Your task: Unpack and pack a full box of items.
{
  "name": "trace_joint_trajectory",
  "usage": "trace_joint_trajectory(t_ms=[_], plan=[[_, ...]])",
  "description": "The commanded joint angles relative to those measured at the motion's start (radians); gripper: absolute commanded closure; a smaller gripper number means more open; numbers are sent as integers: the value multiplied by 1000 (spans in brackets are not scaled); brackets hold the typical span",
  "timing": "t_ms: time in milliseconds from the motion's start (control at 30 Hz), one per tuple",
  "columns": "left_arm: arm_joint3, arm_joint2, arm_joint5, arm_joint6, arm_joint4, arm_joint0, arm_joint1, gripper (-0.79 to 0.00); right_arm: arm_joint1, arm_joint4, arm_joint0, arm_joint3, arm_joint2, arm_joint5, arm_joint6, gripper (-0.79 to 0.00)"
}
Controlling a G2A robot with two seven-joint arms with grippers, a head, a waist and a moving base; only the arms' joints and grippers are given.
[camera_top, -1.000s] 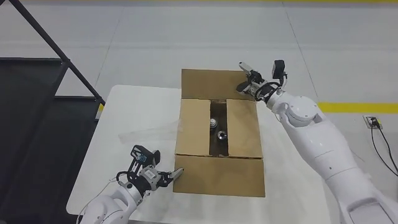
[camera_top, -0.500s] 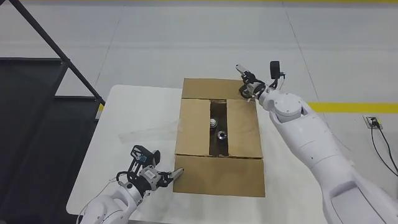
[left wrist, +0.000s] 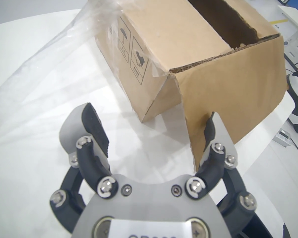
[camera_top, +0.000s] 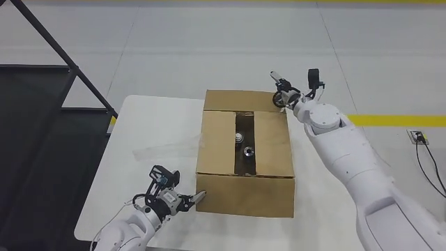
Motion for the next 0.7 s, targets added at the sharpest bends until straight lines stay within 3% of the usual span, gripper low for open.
trace_joint_trajectory(t_ms=[0, 267, 400, 500, 667], plan=[[-14, -9, -29, 0, -17, 9, 3, -785, 5, 30, -2, 7, 24, -49, 39, -785], [-138, -161, -140, 13, -224, 84, 22, -785, 36, 72, -33, -57, 81, -211, 374, -785], [-175, -254, -96, 52, -331, 108, 25, -785, 47, -10, -58, -136, 63, -244, 498, -785], [-179, -300, -27, 100, -390, 118, 23, -785, 54, -75, -71, -190, 45, -200, 564, -785], [-185, -307, -5, 109, -433, 128, 22, -785, 57, -89, -71, -204, 48, -190, 553, -785]])
